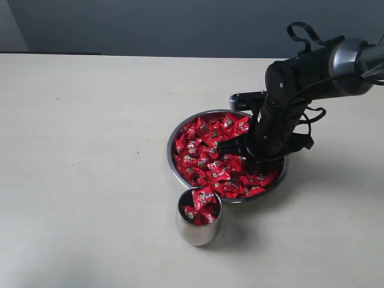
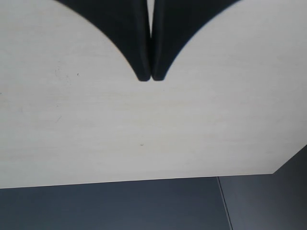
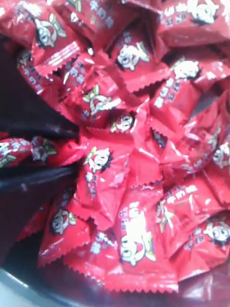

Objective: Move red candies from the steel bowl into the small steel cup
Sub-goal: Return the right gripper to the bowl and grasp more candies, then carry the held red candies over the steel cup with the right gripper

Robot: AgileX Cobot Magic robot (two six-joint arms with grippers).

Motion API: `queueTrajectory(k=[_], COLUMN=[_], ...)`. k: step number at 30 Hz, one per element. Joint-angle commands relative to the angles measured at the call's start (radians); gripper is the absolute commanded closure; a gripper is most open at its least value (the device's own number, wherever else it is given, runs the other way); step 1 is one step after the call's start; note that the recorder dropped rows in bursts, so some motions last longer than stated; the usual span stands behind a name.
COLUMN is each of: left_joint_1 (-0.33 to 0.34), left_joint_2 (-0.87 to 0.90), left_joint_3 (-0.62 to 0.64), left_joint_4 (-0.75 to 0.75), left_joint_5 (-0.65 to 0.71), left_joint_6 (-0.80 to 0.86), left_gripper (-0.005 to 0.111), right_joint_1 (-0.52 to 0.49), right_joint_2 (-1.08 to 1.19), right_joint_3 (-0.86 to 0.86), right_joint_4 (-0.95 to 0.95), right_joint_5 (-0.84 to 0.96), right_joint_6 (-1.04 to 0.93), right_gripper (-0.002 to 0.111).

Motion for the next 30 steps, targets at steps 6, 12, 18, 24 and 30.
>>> queueTrajectory(k=[6, 12, 18, 24, 30], left_joint_1=[-0.007, -0.007, -0.007, -0.007, -0.007], left_joint_2=[-0.005, -0.005, -0.005, -0.005, -0.005], left_joint_3=[0.005, 0.005, 0.005, 0.005, 0.005], left_joint_4=[0.002, 0.002, 0.002, 0.002, 0.002], left_joint_5=[-0.008, -0.008, -0.008, -0.008, -0.008], left_joint_6=[-0.001, -0.001, -0.001, -0.001, -0.001], left_gripper=[0.106, 0.106, 0.106, 0.106, 0.106], right_joint_1=[-0.001, -0.001, -0.001, -0.001, 0.033], right_joint_2=[-0.067, -0.151, -0.214, -0.244, -0.285], right_joint_3=[-0.004, -0.004, -0.004, -0.004, -0.004], right_joint_4=[-0.023, -0.043, -0.043, -0.043, 0.023], right_joint_5=[-0.009, -0.004, 0.005, 0.038, 0.12], right_joint_6=[-0.006, -0.006, -0.006, -0.027, -0.173], right_gripper=[0.109, 0.109, 0.109, 0.109, 0.109])
